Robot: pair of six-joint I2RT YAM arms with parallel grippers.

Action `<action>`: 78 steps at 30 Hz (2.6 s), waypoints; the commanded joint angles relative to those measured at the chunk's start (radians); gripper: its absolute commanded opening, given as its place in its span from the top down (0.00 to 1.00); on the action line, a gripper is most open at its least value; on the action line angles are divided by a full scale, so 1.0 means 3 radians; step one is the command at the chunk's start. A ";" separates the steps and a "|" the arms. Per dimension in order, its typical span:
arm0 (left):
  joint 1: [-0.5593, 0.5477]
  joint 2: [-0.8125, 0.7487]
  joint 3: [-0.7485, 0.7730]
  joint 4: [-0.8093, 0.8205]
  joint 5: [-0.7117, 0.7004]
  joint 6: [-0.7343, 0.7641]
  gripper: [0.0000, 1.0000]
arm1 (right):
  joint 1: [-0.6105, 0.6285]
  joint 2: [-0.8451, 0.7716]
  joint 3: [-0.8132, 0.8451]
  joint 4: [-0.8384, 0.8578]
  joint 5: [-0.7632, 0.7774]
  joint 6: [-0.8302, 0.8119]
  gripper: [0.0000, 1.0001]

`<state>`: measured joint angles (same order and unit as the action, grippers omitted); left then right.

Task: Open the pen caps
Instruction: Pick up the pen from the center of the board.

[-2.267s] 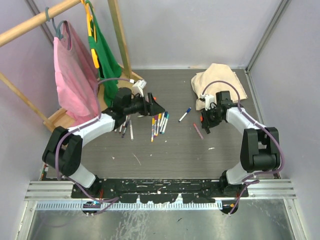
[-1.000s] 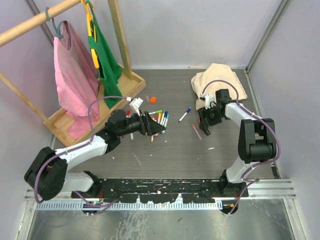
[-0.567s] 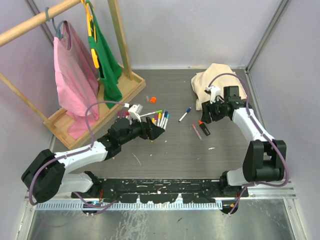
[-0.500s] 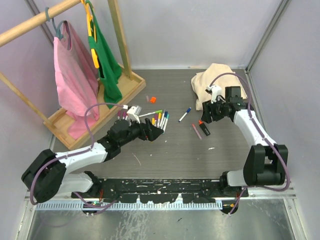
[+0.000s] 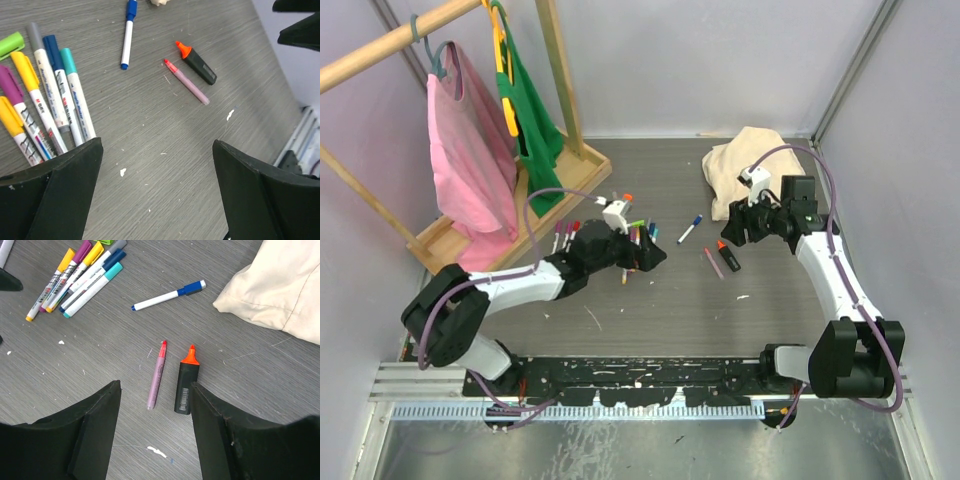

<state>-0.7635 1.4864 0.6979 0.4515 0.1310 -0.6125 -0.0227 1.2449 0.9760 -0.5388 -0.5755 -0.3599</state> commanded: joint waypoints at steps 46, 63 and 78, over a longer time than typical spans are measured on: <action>-0.0250 0.2899 0.4471 -0.3269 -0.0573 0.1664 0.59 | -0.0085 -0.0129 -0.0007 0.0185 0.0041 0.0075 0.38; -0.0232 0.3103 0.4669 -0.3411 -0.0446 0.1607 0.72 | -0.0103 -0.0155 -0.0014 0.0192 0.0031 0.0085 0.38; -0.0207 0.2991 0.4538 -0.3365 -0.0436 0.1631 0.82 | -0.0129 -0.0179 -0.0021 0.0192 -0.0024 0.0100 0.38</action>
<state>-0.8333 2.4168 2.0571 -0.5735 -0.0124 -0.1368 -0.0551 1.2343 0.9699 -0.5228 -0.5625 -0.3378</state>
